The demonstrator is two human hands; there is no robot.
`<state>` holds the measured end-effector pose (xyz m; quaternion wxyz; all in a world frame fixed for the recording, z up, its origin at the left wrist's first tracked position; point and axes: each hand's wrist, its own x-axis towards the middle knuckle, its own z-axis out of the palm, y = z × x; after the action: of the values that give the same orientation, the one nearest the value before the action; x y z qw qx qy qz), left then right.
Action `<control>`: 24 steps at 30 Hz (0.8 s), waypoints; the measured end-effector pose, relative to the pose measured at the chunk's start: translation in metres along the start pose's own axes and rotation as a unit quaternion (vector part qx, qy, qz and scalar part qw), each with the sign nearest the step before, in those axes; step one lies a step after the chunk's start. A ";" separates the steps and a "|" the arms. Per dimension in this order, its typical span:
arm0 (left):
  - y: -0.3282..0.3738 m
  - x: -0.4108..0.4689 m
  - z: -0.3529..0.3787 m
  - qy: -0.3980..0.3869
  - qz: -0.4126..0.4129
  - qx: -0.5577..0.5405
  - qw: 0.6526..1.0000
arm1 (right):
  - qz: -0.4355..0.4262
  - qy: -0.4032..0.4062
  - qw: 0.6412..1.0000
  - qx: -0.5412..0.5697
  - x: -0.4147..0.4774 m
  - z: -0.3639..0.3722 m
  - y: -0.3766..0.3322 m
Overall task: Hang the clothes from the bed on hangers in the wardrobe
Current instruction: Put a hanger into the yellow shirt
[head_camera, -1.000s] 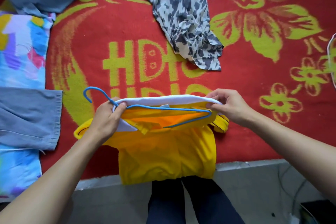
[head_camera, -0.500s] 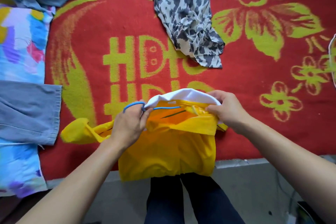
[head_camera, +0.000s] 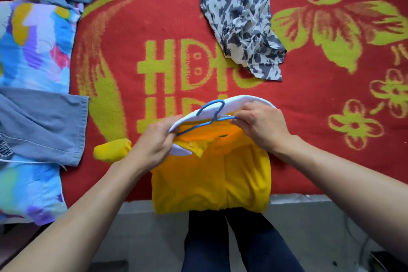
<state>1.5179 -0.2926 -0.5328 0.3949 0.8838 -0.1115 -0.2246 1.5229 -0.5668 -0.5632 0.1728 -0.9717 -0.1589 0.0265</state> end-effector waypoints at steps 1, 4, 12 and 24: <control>-0.005 -0.003 -0.005 0.006 -0.014 0.005 1.000 | 0.020 0.009 1.000 -0.008 -0.002 -0.002 0.010; -0.009 -0.003 -0.002 -0.001 -0.028 0.024 0.999 | 0.035 0.015 0.999 0.015 -0.004 -0.006 0.015; 0.030 0.026 -0.018 0.004 0.002 0.169 0.986 | -0.003 0.069 0.996 0.063 0.014 -0.045 -0.018; 0.189 -0.023 -0.187 0.193 0.201 0.088 0.956 | -0.002 0.098 0.993 0.064 0.027 -0.254 -0.072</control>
<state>1.5846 -0.2885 -0.2744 0.3664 0.9011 -0.2276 0.0445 1.5537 -0.5769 -0.2999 0.2491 -0.9563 -0.1416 -0.0589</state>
